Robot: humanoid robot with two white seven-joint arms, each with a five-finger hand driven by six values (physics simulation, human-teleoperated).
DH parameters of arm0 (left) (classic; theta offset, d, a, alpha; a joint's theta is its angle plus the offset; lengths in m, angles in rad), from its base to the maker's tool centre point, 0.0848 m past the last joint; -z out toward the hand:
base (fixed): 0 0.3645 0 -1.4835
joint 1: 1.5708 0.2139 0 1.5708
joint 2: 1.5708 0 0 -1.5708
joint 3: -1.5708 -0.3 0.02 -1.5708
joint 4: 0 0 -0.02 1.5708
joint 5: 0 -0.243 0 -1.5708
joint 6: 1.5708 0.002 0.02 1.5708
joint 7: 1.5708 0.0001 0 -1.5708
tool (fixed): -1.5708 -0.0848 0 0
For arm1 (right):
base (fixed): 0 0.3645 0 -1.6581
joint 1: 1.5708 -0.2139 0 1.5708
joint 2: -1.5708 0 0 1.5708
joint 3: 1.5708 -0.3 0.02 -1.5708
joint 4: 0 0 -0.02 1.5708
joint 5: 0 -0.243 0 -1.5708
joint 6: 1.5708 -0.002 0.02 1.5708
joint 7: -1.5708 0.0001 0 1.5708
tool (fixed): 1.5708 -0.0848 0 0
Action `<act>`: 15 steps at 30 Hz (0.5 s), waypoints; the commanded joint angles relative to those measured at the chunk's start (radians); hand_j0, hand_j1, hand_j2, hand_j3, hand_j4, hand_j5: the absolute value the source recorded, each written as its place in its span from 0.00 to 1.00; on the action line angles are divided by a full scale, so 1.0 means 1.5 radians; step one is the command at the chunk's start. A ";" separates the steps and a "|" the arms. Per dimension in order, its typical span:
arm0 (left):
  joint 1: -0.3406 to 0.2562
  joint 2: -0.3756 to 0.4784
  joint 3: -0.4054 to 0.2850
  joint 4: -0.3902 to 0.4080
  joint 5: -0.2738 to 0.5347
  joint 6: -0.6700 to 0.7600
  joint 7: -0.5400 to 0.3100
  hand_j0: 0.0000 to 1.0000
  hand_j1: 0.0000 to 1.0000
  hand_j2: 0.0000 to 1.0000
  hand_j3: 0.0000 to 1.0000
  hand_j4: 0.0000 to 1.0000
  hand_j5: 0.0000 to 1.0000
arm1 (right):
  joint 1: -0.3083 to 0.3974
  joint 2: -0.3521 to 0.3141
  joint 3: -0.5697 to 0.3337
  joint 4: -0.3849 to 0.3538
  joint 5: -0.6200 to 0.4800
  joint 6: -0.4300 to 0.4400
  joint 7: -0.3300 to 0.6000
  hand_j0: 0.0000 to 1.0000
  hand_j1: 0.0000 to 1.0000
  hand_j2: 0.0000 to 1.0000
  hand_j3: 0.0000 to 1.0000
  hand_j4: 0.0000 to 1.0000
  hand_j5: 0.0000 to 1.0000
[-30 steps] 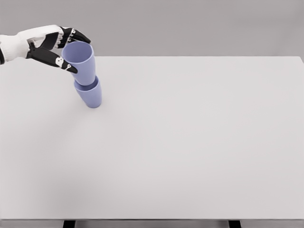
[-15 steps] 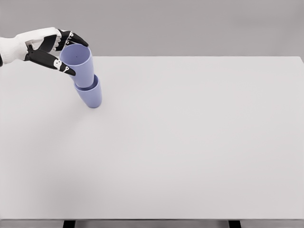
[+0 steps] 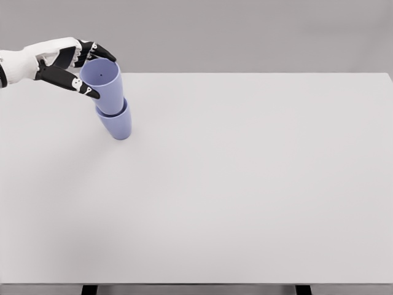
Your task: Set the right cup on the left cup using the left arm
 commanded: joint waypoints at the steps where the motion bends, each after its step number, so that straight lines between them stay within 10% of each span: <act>1: 0.000 -0.001 0.001 0.007 0.002 0.000 0.000 0.68 0.68 0.68 0.68 0.68 0.68 | 0.000 0.000 0.000 0.000 0.000 0.000 0.000 1.00 1.00 1.00 1.00 1.00 1.00; 15: 0.006 -0.004 0.000 0.012 -0.001 0.000 0.001 0.68 0.68 0.68 0.68 0.68 0.68 | 0.000 0.000 0.000 0.000 0.000 0.000 0.000 1.00 1.00 1.00 1.00 1.00 1.00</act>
